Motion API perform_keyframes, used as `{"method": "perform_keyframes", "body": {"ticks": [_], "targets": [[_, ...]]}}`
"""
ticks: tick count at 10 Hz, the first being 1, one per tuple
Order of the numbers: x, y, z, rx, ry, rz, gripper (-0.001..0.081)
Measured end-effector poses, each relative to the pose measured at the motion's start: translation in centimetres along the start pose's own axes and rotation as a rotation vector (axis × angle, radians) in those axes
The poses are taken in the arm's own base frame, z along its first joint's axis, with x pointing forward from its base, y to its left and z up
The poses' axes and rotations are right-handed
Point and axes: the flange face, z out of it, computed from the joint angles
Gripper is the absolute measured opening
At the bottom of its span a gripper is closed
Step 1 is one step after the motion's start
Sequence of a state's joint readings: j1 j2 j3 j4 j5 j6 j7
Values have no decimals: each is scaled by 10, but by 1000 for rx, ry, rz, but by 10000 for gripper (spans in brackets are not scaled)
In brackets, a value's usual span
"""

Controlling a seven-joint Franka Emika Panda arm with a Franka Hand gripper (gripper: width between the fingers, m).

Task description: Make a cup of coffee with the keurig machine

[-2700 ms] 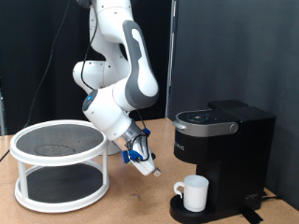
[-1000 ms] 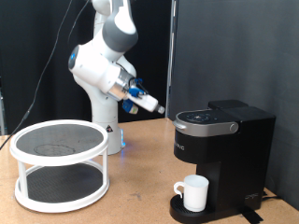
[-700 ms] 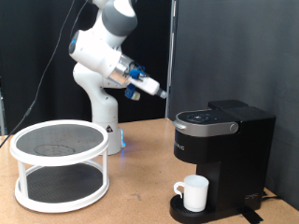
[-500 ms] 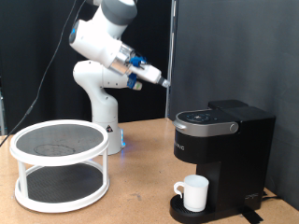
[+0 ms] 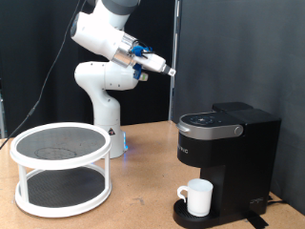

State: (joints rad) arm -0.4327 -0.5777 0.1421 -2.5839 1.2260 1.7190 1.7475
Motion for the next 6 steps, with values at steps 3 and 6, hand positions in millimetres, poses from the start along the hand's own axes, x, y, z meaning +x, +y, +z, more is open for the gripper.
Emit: {"method": "perform_keyframes", "body": {"ticks": [3, 6], "targets": [[-38, 6, 16, 118, 135, -133, 734], [-69, 4, 41, 172, 286, -341, 734]]}}
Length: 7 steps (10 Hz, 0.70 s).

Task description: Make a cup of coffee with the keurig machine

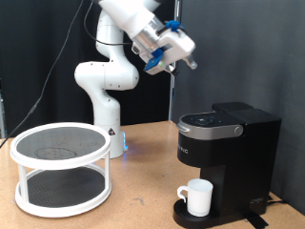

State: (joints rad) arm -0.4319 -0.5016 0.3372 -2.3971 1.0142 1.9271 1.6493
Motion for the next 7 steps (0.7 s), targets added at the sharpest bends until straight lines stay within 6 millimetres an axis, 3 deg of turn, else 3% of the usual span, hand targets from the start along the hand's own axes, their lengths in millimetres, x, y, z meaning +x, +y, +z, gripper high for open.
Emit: {"method": "perform_keyframes", "body": {"ticks": [1, 4, 7], "targets": [[-5, -7, 6, 2, 1, 0, 734], [-5, -5, 9, 6, 72, -25, 734], [-35, -1, 21, 93, 277, -56, 734]]}}
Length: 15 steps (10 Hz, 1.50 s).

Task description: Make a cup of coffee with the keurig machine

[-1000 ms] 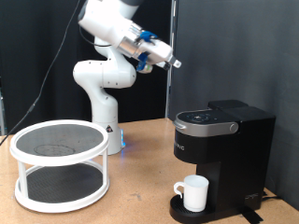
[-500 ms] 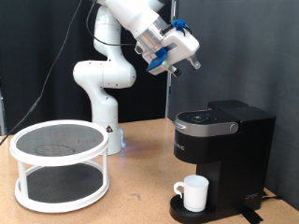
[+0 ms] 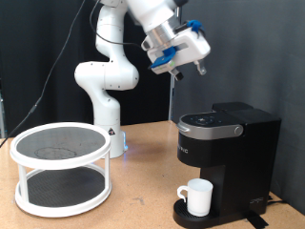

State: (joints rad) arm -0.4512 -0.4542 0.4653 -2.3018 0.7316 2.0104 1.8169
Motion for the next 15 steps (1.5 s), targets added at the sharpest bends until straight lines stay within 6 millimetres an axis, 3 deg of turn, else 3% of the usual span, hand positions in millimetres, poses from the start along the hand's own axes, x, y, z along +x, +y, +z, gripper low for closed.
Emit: {"method": "perform_keyframes", "body": {"ticks": [2, 4, 6, 8, 10, 15], "targets": [[-23, -4, 6, -49, 92, 13, 734], [-33, -20, 14, -105, 137, 16, 734], [-32, -36, 27, -109, 171, 13, 734], [-33, -49, 39, 29, 188, -42, 734], [-34, -51, 48, 119, 185, -80, 734], [-29, -51, 59, 94, 193, -97, 707]]}}
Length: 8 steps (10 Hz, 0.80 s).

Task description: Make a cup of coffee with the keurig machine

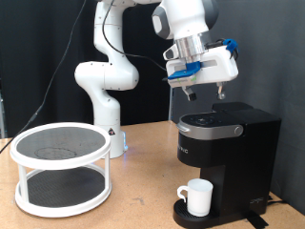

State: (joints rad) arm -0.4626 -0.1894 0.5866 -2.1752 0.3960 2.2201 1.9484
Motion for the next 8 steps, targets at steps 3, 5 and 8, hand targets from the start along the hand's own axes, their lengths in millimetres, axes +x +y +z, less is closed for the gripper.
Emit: {"method": "perform_keyframes", "body": {"ticks": [3, 5, 8], "targets": [[2, 0, 4, -21, 3, 5, 534], [3, 1, 6, -35, 7, 6, 332], [5, 1, 9, -45, 11, 7, 43]]}}
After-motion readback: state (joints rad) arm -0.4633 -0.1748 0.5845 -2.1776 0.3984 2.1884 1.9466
